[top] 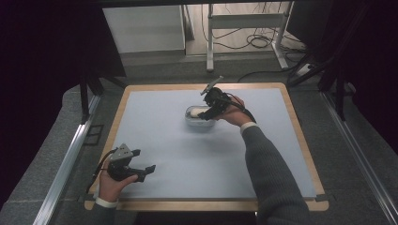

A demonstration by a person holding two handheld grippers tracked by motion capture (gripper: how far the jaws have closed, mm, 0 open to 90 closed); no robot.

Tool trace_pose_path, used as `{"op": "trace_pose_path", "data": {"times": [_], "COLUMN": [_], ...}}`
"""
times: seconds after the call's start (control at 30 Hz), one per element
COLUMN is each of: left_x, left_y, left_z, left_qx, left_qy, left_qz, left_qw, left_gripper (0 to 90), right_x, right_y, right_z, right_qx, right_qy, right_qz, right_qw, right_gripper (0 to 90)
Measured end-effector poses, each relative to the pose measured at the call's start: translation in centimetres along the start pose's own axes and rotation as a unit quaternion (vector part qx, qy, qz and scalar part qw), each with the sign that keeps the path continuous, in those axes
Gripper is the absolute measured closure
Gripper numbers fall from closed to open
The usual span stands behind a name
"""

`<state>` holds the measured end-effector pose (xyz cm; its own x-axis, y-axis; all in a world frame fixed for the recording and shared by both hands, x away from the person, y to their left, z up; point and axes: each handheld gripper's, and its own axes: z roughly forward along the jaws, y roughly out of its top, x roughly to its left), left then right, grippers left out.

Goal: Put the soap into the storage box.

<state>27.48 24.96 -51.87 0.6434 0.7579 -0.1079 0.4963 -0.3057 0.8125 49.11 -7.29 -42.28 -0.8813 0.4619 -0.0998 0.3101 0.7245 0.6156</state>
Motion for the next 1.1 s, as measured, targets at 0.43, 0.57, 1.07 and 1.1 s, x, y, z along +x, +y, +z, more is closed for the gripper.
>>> {"op": "trace_pose_path", "data": {"times": [0.43, 0.57, 1.07, 1.1], "left_x": [0.0, 0.0, -0.1, -0.1], "left_y": [0.0, 0.0, 0.0, 0.0], "left_z": [0.0, -0.1, 0.1, 0.1], "left_qx": [0.002, 0.001, 0.003, 0.003], "left_qy": [0.002, 0.004, 0.005, 0.004], "left_qz": [0.001, 0.0, 0.0, 0.0], "left_qw": [1.0, 1.0, 1.0, 1.0], "left_gripper": [8.0, 8.0, 8.0, 8.0], "right_x": [1.2, 1.8, 4.4, 4.6], "right_y": [-6.0, -8.7, -18.7, -19.4], "right_z": [-3.3, -4.4, -7.2, -7.4], "right_qx": [-0.023, -0.042, -0.086, -0.085], "right_qy": [-0.047, -0.04, -0.071, -0.078], "right_qz": [0.04, 0.051, 0.129, 0.131], "right_qw": [0.9978, 0.9971, 0.9854, 0.9846], "right_gripper": [30.9, 29.8, 28.0, 28.0]}}
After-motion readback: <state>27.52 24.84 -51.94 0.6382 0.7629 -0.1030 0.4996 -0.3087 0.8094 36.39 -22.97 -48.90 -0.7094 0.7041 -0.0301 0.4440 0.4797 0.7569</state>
